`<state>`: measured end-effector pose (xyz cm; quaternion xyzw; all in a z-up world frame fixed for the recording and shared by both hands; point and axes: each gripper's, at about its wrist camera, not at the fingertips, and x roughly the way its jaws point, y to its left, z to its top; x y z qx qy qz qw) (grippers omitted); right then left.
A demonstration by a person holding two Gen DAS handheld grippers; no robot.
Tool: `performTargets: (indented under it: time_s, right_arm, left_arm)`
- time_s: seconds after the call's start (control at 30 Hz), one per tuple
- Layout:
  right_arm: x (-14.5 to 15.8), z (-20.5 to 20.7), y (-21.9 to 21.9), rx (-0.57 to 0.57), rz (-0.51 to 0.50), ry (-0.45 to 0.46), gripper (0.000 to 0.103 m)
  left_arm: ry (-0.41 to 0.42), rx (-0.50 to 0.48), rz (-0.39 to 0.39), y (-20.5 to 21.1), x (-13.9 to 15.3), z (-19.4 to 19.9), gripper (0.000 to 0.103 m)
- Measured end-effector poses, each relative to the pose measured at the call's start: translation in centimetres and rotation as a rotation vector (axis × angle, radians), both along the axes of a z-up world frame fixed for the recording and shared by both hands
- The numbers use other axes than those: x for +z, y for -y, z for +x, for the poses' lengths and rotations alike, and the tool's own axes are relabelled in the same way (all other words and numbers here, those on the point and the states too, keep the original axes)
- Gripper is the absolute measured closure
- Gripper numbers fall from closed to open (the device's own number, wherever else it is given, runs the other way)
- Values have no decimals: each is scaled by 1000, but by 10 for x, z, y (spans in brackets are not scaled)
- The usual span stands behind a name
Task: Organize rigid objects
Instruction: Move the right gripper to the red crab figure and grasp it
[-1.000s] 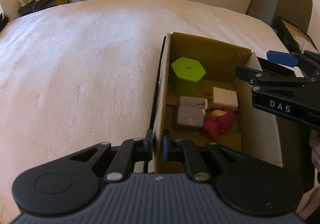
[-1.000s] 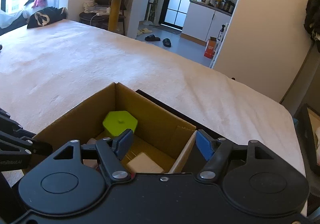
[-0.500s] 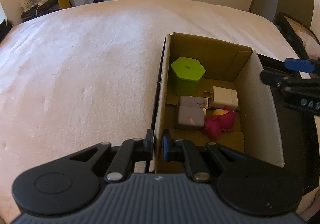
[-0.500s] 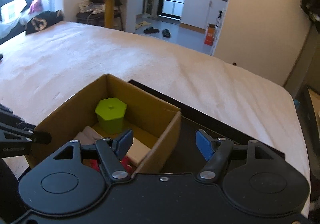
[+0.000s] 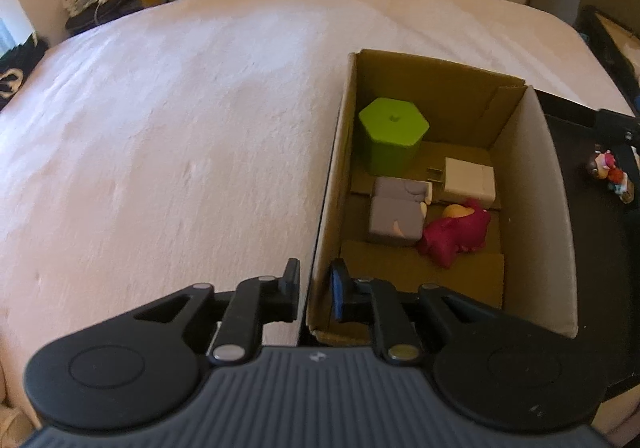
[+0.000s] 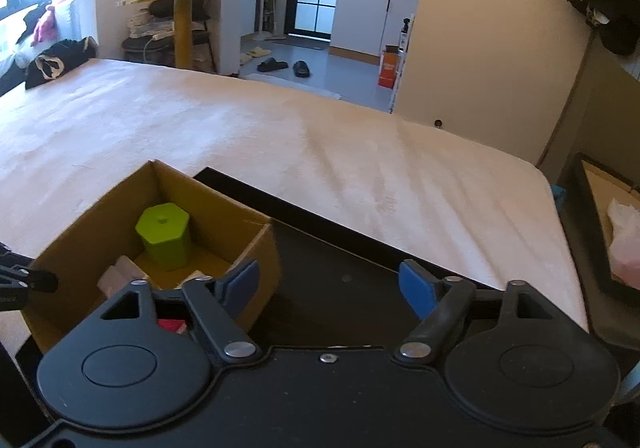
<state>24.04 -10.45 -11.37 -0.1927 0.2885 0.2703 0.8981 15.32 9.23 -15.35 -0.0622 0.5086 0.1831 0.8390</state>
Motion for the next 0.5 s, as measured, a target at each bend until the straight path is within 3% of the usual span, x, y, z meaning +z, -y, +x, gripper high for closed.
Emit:
performTargets:
  time_s: [0.17, 0.5]
  right_arm:
    - [-9, 6, 10, -33, -8, -14, 24]
    - [-30, 31, 29, -89, -92, -39, 24]
  left_arm:
    - [2, 56, 10, -2, 9, 0, 58]
    - [-1, 90, 71, 11, 19, 10, 50]
